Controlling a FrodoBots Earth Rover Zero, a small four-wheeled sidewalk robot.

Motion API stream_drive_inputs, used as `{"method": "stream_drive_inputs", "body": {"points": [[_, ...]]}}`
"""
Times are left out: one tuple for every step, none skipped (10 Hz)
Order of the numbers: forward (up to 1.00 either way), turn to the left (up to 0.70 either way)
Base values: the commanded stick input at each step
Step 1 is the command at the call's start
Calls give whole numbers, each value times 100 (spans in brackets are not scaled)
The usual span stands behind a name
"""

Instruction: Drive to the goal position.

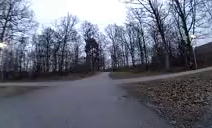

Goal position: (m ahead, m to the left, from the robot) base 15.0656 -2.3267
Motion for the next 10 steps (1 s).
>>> {"method": "stream_drive_inputs", "body": {"points": [[26,0],[35,0],[49,0],[53,0],[56,0],[56,0],[56,0],[59,0],[63,0],[64,0]]}}
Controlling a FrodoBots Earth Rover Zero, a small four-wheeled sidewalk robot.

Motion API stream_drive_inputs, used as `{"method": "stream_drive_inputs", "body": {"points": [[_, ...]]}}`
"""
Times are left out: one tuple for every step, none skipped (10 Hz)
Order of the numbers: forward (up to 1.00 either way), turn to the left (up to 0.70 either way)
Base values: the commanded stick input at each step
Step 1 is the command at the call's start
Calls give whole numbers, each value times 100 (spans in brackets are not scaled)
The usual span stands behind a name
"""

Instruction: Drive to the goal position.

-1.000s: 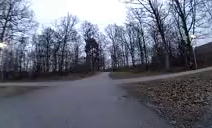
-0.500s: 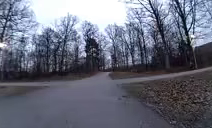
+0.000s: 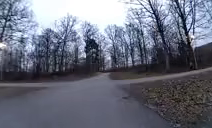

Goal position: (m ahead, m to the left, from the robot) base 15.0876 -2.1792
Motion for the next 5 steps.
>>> {"method": "stream_drive_inputs", "body": {"points": [[65,0],[66,0],[65,0],[65,0],[65,0]]}}
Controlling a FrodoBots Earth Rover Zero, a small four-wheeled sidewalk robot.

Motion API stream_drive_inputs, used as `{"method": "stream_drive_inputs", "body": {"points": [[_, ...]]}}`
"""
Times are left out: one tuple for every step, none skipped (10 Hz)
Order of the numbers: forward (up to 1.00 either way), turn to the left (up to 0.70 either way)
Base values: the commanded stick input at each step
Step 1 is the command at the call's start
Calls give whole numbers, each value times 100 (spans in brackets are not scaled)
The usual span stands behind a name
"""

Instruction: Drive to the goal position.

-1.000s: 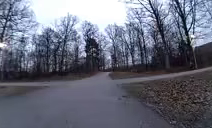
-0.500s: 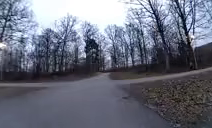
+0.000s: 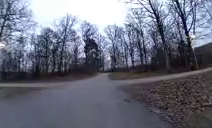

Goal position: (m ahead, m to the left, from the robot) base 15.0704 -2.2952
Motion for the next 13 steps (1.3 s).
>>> {"method": "stream_drive_inputs", "body": {"points": [[65,0],[64,0],[60,0],[55,34],[54,54],[54,52],[54,0],[54,0],[53,3],[52,26],[51,49],[51,51],[51,51]]}}
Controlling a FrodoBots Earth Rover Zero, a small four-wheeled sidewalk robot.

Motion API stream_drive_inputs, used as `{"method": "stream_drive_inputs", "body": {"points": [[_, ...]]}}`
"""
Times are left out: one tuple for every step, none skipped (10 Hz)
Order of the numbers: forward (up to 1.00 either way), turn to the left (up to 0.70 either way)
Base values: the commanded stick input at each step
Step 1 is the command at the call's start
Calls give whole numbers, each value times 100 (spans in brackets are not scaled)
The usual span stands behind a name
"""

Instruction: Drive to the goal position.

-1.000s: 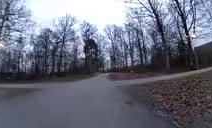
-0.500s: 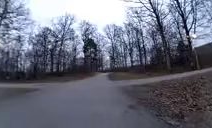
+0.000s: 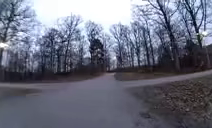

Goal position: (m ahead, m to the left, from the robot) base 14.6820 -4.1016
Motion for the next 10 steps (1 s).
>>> {"method": "stream_drive_inputs", "body": {"points": [[51,15],[51,0],[51,0],[51,0],[51,0],[52,0],[55,0],[56,0],[55,0],[56,0]]}}
